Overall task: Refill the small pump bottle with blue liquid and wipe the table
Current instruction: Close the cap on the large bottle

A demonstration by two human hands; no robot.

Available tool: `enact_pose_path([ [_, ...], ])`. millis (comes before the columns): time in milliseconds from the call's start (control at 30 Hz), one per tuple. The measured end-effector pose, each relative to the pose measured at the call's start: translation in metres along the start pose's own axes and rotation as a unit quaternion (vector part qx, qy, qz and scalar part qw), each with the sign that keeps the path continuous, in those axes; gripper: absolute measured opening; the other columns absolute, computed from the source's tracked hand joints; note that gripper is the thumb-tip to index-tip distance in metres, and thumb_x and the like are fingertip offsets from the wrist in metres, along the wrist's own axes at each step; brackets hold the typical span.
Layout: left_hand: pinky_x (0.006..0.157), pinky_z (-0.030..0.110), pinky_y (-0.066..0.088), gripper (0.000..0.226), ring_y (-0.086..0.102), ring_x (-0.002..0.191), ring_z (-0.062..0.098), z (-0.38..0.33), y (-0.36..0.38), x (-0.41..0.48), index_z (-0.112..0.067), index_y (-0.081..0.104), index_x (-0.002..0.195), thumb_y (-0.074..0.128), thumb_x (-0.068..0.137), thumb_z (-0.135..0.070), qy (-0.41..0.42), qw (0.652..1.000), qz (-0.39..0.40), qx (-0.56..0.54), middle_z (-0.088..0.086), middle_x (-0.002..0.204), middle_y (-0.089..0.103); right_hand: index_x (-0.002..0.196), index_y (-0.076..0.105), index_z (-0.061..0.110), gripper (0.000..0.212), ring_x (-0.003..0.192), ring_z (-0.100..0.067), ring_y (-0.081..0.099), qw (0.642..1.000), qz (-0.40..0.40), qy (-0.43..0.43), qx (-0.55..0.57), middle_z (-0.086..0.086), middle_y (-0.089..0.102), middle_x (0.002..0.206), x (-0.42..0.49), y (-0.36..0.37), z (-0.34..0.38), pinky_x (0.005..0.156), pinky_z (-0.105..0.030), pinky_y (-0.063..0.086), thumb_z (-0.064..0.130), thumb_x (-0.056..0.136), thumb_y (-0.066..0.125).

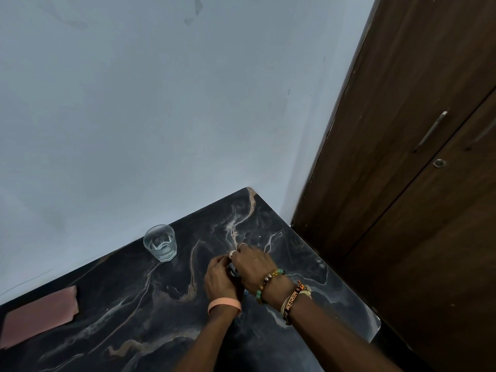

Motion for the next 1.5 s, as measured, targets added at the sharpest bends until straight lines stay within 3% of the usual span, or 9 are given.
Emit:
enact_pose_path([
  [167,0.09,0.045,0.052,0.02,0.062,0.099,0.029,-0.006,-0.003,0.002,-0.004,0.066,0.104,0.061,0.085,-0.002,-0.022,0.995,-0.024,-0.096,0.012,0.111,0.063,0.119,0.053,0.011,0.028,0.106,-0.032,0.056,1.0,0.007,-0.005,-0.008,-0.012,0.054,0.114,0.002,0.001,-0.001,0.085,-0.044,0.051,0.016,0.092,0.059],
  [267,0.089,0.035,0.052,0.028,0.061,0.097,0.022,-0.004,-0.001,0.003,-0.006,0.067,0.108,0.068,0.08,-0.002,-0.002,0.998,-0.019,-0.056,0.006,0.114,0.062,0.116,0.054,0.011,0.026,0.102,-0.032,0.058,1.0,0.01,-0.003,-0.009,-0.011,0.054,0.112,0.003,-0.001,-0.004,0.081,-0.046,0.051,0.017,0.091,0.059],
  [433,0.099,0.034,0.043,0.036,0.054,0.113,0.019,0.0,0.001,0.003,-0.014,0.064,0.114,0.069,0.079,-0.006,0.012,1.0,0.013,-0.002,-0.001,0.119,0.059,0.118,0.051,0.008,0.028,0.101,-0.032,0.06,1.0,0.005,0.003,-0.021,-0.011,0.053,0.114,0.001,0.001,-0.001,0.081,-0.044,0.051,0.015,0.092,0.059],
  [533,0.091,0.041,0.051,0.031,0.06,0.102,0.024,-0.003,-0.001,0.003,-0.007,0.067,0.107,0.07,0.077,0.0,-0.008,0.998,0.0,-0.069,0.008,0.116,0.061,0.117,0.052,0.009,0.028,0.103,-0.032,0.058,0.999,0.012,0.004,-0.034,-0.012,0.056,0.114,0.004,-0.002,-0.003,0.083,-0.045,0.052,0.02,0.093,0.058],
  [667,0.093,0.031,0.05,0.034,0.059,0.103,0.019,-0.002,0.0,0.004,-0.009,0.067,0.113,0.071,0.079,-0.005,0.018,1.0,-0.005,-0.021,0.003,0.12,0.059,0.122,0.048,0.011,0.031,0.104,-0.031,0.059,0.999,0.007,0.029,-0.012,-0.01,0.056,0.117,0.001,0.001,-0.003,0.083,-0.043,0.051,0.021,0.094,0.056],
  [1067,0.097,0.037,0.05,0.03,0.058,0.108,0.022,-0.004,-0.002,0.003,-0.009,0.066,0.113,0.066,0.083,-0.005,0.015,0.999,0.0,-0.03,0.005,0.122,0.057,0.122,0.043,0.014,0.031,0.102,-0.031,0.062,0.998,0.028,0.051,0.007,-0.009,0.057,0.118,0.002,0.005,-0.005,0.082,-0.044,0.052,0.028,0.096,0.052],
  [1200,0.093,0.023,0.044,0.034,0.059,0.105,0.018,-0.005,-0.004,0.002,-0.014,0.068,0.111,0.073,0.078,-0.007,0.026,1.0,-0.007,-0.006,0.001,0.119,0.06,0.119,0.046,0.013,0.031,0.101,-0.032,0.063,0.998,0.045,0.043,-0.008,-0.009,0.058,0.116,0.006,0.002,-0.01,0.082,-0.046,0.052,0.035,0.098,0.048],
  [1333,0.094,0.03,0.049,0.034,0.059,0.104,0.019,-0.005,-0.002,0.003,-0.014,0.068,0.11,0.072,0.078,-0.004,0.02,1.0,-0.004,-0.015,0.003,0.118,0.06,0.118,0.046,0.014,0.033,0.096,-0.032,0.064,0.999,0.039,0.033,-0.019,-0.009,0.059,0.112,0.005,0.003,-0.01,0.076,-0.045,0.052,0.037,0.096,0.051],
  [1500,0.091,0.027,0.05,0.035,0.059,0.103,0.017,-0.002,-0.001,0.003,-0.015,0.068,0.11,0.074,0.077,-0.007,0.022,1.0,-0.006,-0.012,0.0,0.118,0.059,0.114,0.048,0.014,0.028,0.095,-0.032,0.064,0.999,0.037,0.026,-0.03,-0.009,0.061,0.109,0.008,0.002,-0.011,0.075,-0.043,0.051,0.034,0.095,0.05],
])
Point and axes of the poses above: each hand's wrist, its own x-axis towards the middle knuckle, its own y-axis out of the palm, z = x × y, the point moved 3 cm from there along x, towards the middle knuckle
